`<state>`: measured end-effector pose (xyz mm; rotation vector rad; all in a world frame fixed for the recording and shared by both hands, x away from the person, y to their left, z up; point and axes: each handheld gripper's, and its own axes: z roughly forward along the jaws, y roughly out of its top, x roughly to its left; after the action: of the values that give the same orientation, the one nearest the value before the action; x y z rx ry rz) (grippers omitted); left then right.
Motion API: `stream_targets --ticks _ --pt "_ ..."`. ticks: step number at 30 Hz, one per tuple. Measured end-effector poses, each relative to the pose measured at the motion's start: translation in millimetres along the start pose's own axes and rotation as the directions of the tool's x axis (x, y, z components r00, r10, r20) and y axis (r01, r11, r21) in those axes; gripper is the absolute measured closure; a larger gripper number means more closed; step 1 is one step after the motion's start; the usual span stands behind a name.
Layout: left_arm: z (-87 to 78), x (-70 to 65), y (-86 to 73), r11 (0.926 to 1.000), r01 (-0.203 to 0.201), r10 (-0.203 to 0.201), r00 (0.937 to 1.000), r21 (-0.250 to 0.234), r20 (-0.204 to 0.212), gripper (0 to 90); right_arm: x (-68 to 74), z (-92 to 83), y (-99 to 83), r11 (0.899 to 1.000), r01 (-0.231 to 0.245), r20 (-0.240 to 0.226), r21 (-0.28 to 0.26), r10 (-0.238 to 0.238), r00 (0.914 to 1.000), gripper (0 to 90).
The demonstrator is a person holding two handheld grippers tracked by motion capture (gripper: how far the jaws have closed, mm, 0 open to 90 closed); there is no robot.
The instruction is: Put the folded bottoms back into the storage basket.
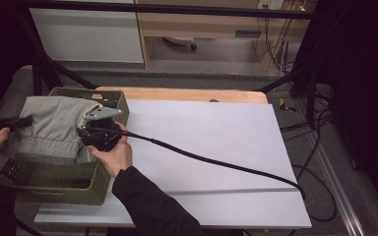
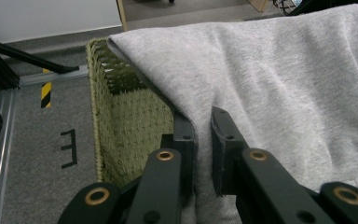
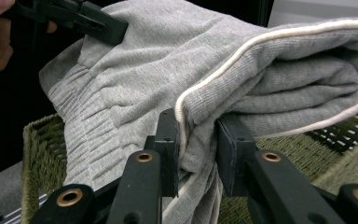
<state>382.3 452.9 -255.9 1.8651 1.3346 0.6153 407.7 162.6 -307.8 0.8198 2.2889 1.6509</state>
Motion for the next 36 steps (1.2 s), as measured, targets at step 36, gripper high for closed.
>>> stream_targets --ticks 36 --pt "64.1 21.0 -46.8 0.9907 0.097 -0.092 0.9943 0.096 -0.054 73.8 -9.2 44.8 -46.8 0.993 0.02 0.039 0.118 -0.025 0.9989 49.4"
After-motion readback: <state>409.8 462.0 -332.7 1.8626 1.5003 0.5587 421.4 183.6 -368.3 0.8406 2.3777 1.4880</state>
